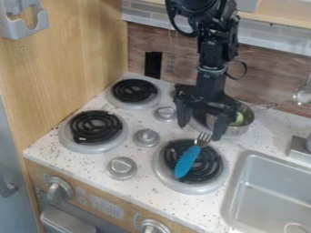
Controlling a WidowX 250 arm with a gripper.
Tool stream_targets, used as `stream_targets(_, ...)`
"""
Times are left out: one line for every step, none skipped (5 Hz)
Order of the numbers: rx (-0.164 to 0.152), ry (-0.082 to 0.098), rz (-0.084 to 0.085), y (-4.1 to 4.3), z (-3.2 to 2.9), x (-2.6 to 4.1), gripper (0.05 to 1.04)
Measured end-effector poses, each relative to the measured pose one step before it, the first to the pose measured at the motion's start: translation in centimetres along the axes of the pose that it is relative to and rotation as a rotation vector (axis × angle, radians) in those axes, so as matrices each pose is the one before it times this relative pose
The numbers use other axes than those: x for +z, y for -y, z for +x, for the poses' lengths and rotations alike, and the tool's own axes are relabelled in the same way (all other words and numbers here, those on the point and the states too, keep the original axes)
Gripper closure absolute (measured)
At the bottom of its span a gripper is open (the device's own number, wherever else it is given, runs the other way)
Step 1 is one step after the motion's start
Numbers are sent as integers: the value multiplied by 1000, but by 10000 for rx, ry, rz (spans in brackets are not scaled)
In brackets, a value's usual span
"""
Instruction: Put the green object from the silver pot to the left bottom burner
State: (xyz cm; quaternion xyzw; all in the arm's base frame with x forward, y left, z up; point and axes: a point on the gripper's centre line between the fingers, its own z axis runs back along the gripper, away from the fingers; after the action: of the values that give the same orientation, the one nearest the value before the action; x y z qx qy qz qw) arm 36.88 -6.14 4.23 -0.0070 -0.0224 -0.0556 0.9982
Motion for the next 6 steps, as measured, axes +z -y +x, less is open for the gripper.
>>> stream_targets(-12,-414,20,18,-507,-1426,84)
stream_targets(-411,253,184,473,1596,-652,84)
stream_targets(-35,359,143,-127,1720,-667,84)
stream_targets(-328,596,209,226,2005,-723,84)
stream_targets(-215,1045,-21,1342,2376,-396,84)
stream_targets(9,725,12,254,2916,35,84)
